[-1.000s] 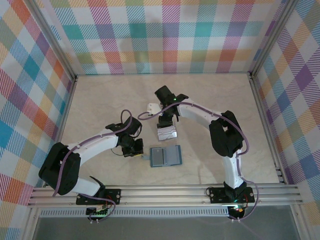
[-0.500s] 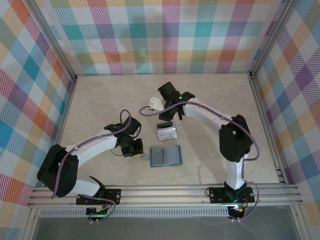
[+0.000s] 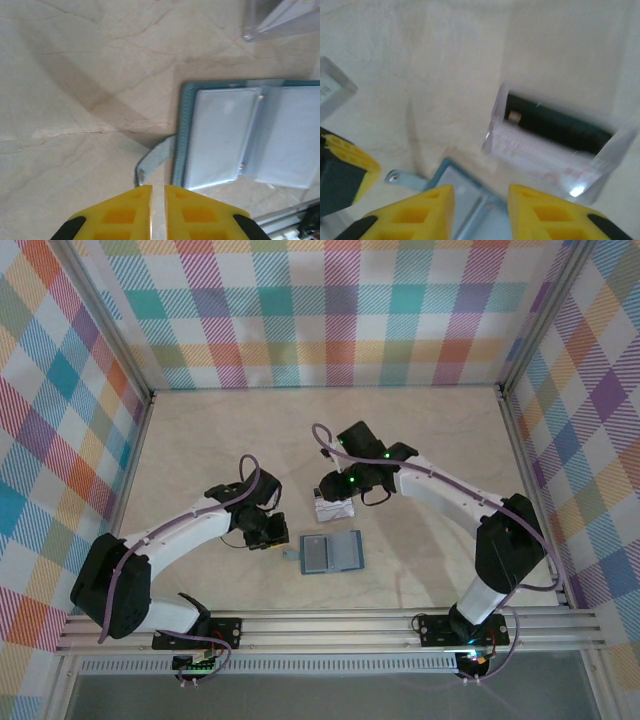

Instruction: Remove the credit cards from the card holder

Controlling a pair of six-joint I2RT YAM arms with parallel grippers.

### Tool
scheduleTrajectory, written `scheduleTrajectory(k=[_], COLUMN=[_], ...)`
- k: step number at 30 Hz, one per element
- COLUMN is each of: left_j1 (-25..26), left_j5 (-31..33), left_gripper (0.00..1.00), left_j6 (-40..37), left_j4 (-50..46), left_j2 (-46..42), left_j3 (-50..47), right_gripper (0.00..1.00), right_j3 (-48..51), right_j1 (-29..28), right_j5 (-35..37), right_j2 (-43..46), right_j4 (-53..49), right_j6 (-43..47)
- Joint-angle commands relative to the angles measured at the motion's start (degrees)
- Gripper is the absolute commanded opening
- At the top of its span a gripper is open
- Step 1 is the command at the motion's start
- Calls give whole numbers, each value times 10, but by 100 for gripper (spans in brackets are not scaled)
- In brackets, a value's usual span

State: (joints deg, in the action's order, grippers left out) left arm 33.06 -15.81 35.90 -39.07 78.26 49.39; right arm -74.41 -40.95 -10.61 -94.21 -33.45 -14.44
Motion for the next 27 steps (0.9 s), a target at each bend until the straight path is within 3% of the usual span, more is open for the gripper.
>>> scheduleTrajectory(k=[1, 12, 27], left_j1=[-6, 10, 10], left_j5=[-36, -73, -42], left_gripper=[15, 4, 2], left_j6=[-12, -8, -20], left_j4=[-8, 57, 80], left_j2=[-3, 95, 143], left_j3=[25, 14, -28], right_gripper=[30, 21, 17], right_j3=[41, 164, 141], right_j1=[-15, -40, -83], right_j5=[-81, -129, -140], right_j2=[20, 17, -74], right_j4=[35, 137, 172], right_j6=[-198, -337, -386])
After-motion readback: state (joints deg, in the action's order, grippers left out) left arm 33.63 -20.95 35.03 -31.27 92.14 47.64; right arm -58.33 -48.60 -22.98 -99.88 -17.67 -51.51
